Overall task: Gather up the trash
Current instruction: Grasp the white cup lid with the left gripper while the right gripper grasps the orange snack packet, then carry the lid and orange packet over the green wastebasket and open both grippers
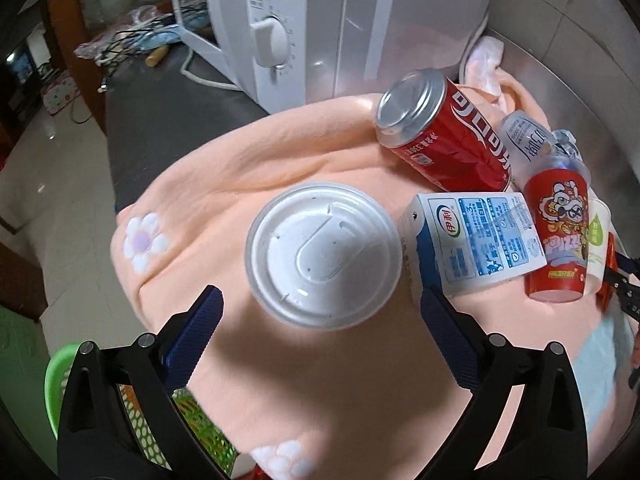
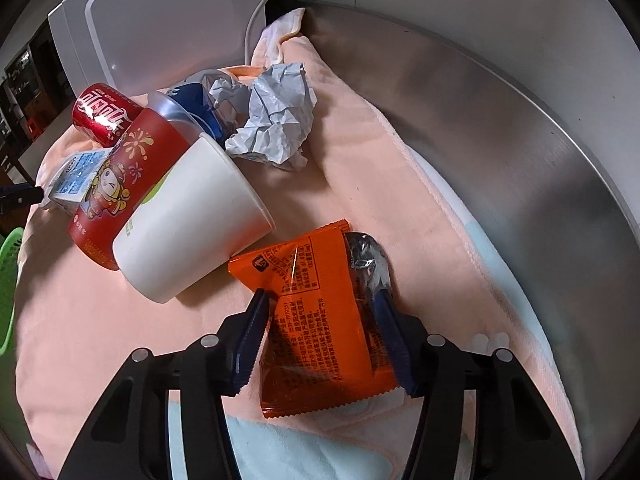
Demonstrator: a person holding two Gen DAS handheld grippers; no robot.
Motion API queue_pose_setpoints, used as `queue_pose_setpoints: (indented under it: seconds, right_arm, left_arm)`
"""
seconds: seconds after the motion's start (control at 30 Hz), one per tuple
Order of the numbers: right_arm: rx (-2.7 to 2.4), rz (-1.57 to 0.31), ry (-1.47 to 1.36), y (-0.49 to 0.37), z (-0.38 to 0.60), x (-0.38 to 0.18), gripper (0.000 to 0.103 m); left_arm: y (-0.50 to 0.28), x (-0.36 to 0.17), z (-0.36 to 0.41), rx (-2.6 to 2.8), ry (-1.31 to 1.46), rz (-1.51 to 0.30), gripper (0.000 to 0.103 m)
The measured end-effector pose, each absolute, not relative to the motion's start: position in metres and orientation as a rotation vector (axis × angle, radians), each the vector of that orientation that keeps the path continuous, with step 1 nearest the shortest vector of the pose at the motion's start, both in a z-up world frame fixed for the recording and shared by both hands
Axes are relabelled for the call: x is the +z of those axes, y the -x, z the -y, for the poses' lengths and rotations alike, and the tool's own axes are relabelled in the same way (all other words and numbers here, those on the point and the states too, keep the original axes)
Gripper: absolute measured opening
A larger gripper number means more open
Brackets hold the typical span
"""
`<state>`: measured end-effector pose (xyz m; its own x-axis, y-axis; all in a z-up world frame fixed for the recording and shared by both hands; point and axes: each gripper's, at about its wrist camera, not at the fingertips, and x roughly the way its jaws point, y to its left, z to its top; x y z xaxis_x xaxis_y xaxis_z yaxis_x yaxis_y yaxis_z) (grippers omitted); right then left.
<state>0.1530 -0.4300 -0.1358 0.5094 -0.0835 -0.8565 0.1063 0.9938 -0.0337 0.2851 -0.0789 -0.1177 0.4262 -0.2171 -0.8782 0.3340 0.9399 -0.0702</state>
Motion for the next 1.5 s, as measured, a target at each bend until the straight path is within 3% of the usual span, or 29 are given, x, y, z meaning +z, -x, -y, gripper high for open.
queue_pose_setpoints:
  seconds: [0.3,0.57,0.67,0.7,0.87,1.5]
  right_arm:
    - [-0.107,-1.032,-0.021,-0.153,0.427,-0.137,0.054]
    - [-0.110,-1.031,-0.032,-0.154,0.425,-0.136,0.046]
    - [-0.112,-1.027,-0.036,-0.152,0.424,-0.136,0.044]
    - [-0.114,-1.024,-0.039,-0.151,0.423,-0.135,0.044]
    - [-0.117,-1.008,-0.058,-0.140,0.421,-0.131,0.041]
    - [-0.040,-0.895,-0.130,-0.079,0.378,-0.094,0.040]
  left_arm:
    - [-0.297,-0.127,0.080,-0.388,-0.151,-1.094,0.098]
    - [-0.305,-0.135,0.079,-0.400,-0.150,-1.096,0.098]
    - [-0.305,-0.138,0.078,-0.408,-0.140,-1.094,0.096]
    - [-0.305,-0.138,0.078,-0.411,-0.139,-1.091,0.090]
    - [-0.302,-0.139,0.075,-0.415,-0.123,-1.077,0.089]
    - [-0.238,-0.105,0.026,-0.359,-0.046,-0.971,0.087]
